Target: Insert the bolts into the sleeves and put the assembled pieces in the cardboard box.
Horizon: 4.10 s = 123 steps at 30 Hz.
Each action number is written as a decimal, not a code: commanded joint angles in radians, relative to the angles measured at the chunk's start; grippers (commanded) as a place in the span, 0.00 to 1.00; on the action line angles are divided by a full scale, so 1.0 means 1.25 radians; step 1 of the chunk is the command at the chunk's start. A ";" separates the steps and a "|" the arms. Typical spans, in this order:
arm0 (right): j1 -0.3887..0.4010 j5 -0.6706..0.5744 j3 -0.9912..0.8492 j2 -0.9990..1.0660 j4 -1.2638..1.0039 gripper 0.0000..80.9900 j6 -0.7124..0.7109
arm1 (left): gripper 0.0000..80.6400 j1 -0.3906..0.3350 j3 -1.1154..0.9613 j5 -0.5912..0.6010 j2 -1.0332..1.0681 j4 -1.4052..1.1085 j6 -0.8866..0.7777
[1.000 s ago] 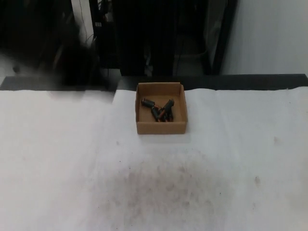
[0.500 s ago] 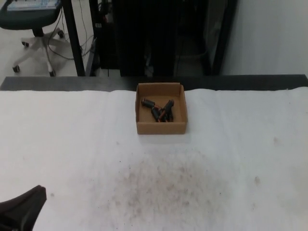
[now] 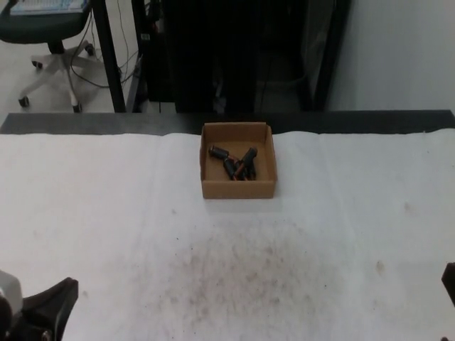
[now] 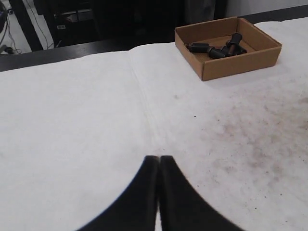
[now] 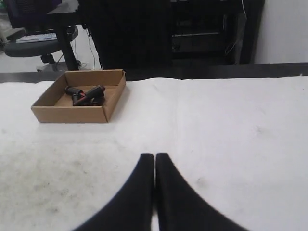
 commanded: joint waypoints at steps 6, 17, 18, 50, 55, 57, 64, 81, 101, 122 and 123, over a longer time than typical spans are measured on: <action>0.000 0.034 0.046 0.004 -0.016 0.01 0.034 | 0.00 0.001 0.067 -0.033 0.001 -0.019 -0.120; 0.000 0.031 0.094 0.004 -0.014 0.01 0.133 | 0.00 0.001 0.102 -0.033 0.001 -0.019 -0.113; 0.000 0.031 0.094 0.004 -0.009 0.01 0.134 | 0.00 0.001 0.102 -0.033 0.001 -0.019 -0.113; 0.000 0.031 0.094 0.004 0.077 0.01 0.162 | 0.00 0.001 0.102 -0.025 0.001 -0.017 -0.066; 0.000 0.031 0.094 0.004 0.077 0.01 0.162 | 0.00 0.001 0.102 -0.025 0.001 -0.017 -0.066; 0.000 0.031 0.094 0.004 0.077 0.01 0.162 | 0.00 0.001 0.102 -0.025 0.001 -0.017 -0.066; 0.000 0.031 0.094 0.004 0.078 0.01 0.158 | 0.00 0.001 0.102 -0.025 0.001 -0.017 -0.066; 0.000 0.031 0.094 0.004 0.078 0.01 0.158 | 0.00 0.001 0.102 -0.025 -0.002 -0.019 -0.066; 0.000 0.030 0.104 0.004 0.013 0.01 0.158 | 0.00 0.001 0.102 -0.025 -0.126 -0.014 -0.066; 0.000 0.054 0.104 0.004 -0.016 0.01 0.014 | 0.00 0.001 0.102 -0.025 -0.126 -0.013 -0.066; 0.000 0.048 0.104 0.004 -0.016 0.01 -0.042 | 0.00 0.001 0.102 -0.025 -0.126 -0.013 -0.066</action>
